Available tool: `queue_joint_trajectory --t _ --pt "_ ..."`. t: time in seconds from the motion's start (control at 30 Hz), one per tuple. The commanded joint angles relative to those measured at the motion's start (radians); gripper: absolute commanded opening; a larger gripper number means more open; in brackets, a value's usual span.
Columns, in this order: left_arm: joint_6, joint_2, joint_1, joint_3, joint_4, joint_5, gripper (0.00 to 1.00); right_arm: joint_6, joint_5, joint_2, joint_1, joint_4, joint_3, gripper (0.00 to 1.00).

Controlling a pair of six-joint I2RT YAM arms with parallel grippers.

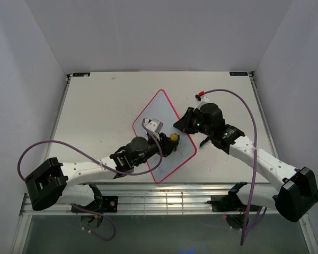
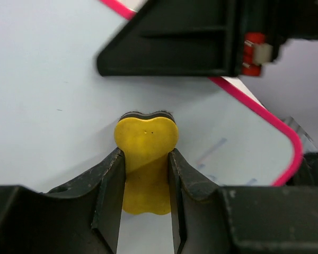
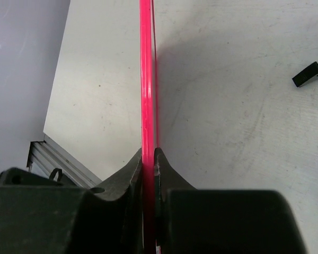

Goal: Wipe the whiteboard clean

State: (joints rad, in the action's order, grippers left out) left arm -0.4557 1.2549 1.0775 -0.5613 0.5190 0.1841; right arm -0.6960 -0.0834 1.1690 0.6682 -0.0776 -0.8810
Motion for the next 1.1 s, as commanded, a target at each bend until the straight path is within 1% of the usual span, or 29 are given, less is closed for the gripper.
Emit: queue_joint_trajectory --t 0.0,0.1,0.17,0.27,0.3,0.33,0.4,0.57,0.67,0.73,0.93,1.07 --pt "-0.015 0.086 -0.056 -0.032 -0.195 0.015 0.00 -0.066 -0.087 -0.049 0.041 0.174 -0.075 0.08" --pt "-0.003 0.132 -0.065 -0.071 -0.212 -0.003 0.00 -0.066 -0.084 -0.045 0.041 0.173 -0.073 0.08" --pt "0.003 0.146 -0.050 -0.098 -0.211 -0.029 0.00 -0.065 -0.084 -0.037 0.041 0.173 -0.073 0.08" --pt "0.054 0.150 0.018 -0.127 -0.208 -0.021 0.00 -0.065 -0.075 -0.028 0.041 0.170 -0.076 0.08" --pt "0.070 0.147 0.057 -0.129 -0.203 -0.023 0.00 -0.065 -0.064 -0.028 0.041 0.165 -0.082 0.08" --pt "0.113 0.143 0.077 -0.126 -0.198 -0.020 0.00 -0.065 -0.056 -0.028 0.041 0.161 -0.084 0.08" --pt "0.144 0.130 0.120 -0.117 -0.191 -0.011 0.00 -0.066 -0.046 -0.031 0.041 0.153 -0.088 0.08" --pt "0.199 0.116 0.165 -0.072 -0.166 0.011 0.00 -0.088 -0.032 -0.037 0.041 0.147 -0.099 0.08" --pt "0.184 0.139 0.165 -0.063 -0.172 0.086 0.00 -0.094 -0.038 -0.037 0.041 0.147 -0.107 0.08" --pt "0.169 0.164 0.156 -0.060 -0.175 0.109 0.00 -0.096 -0.044 -0.042 0.041 0.150 -0.107 0.08" --pt "0.089 0.271 0.122 -0.040 -0.175 0.135 0.00 -0.099 -0.049 -0.048 0.042 0.145 -0.116 0.08" --pt "0.028 0.293 0.104 -0.015 -0.177 0.135 0.00 -0.089 -0.035 -0.051 0.042 0.136 -0.119 0.08"
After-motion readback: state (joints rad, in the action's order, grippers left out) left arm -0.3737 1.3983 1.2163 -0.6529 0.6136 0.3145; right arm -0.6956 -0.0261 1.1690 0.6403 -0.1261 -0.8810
